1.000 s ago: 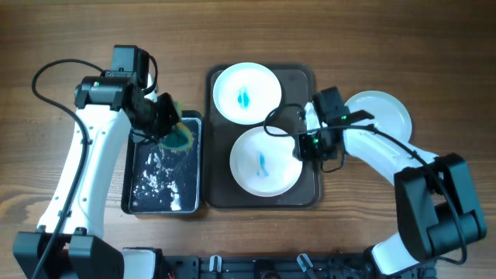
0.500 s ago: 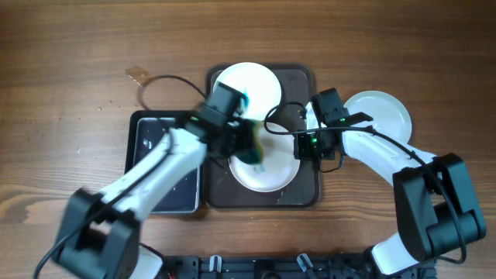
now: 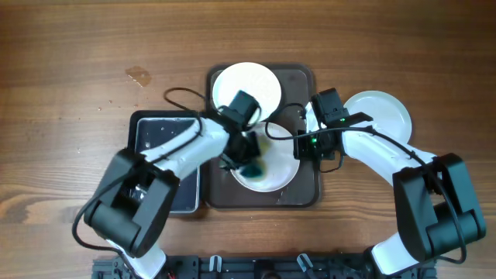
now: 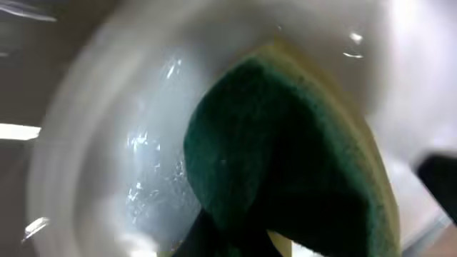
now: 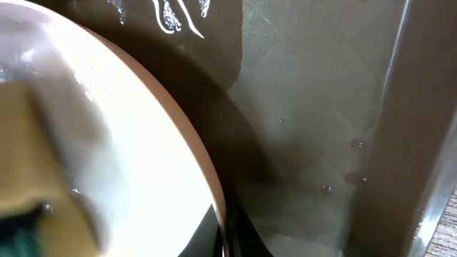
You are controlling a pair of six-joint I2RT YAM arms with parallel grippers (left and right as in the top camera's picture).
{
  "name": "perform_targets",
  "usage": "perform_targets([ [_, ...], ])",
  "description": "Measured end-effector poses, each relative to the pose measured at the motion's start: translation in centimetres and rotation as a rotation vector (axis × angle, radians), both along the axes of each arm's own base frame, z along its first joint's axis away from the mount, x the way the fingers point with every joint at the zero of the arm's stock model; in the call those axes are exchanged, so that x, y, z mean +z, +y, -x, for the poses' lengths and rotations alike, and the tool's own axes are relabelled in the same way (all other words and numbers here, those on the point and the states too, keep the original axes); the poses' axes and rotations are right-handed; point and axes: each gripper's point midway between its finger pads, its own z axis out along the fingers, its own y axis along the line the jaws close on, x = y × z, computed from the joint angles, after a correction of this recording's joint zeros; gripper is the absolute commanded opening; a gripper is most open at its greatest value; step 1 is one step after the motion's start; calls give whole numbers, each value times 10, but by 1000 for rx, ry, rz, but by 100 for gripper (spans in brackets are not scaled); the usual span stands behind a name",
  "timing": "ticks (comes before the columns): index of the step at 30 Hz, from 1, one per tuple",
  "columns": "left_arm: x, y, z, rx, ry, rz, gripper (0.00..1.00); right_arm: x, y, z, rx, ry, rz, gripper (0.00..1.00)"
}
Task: Clean dirty plates on tray and stack at the side
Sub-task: 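Scrub the held plate with the sponge in the left gripper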
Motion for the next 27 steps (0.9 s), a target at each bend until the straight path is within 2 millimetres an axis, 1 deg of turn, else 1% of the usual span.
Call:
perform_targets([
  [1, 1, 12, -4, 14, 1, -38, 4, 0, 0, 0, 0, 0, 0, 4],
  [3, 2, 22, -13, 12, -21, -71, 4, 0, 3, 1, 5, 3, -7, 4],
  [5, 2, 22, -20, -5, -48, -72, 4, 0, 4, 2, 3, 4, -7, 4],
  [7, 2, 16, -25, -19, -72, -49, 4, 0, 3, 2, 0, 5, -5, 4],
  [11, 1, -7, -33, -34, -90, 61, 4, 0, -2, -1, -18, 4, 3, 4],
  [13, 0, -25, -36, -53, -99, 129, 4, 0, -4, -2, -24, 0, 11, 4],
  [14, 0, -38, -36, -73, -105, 171, 4, 0, -6, -3, -27, -2, 18, 4],
  [17, 0, -63, -31, -115, -110, 230, 4, 0, -7, -3, -22, -6, 24, 4],
  [20, 1, -88, -21, -173, -124, 277, 4, 0, -6, -2, -8, -17, 41, 4],
  [23, 2, -101, -11, -210, -122, 299, 4, 0, -5, -2, 3, -30, 61, 4],
  [27, 2, -102, -6, -216, -102, 304, 4, 0, -4, -2, 11, -35, 69, 4],
])
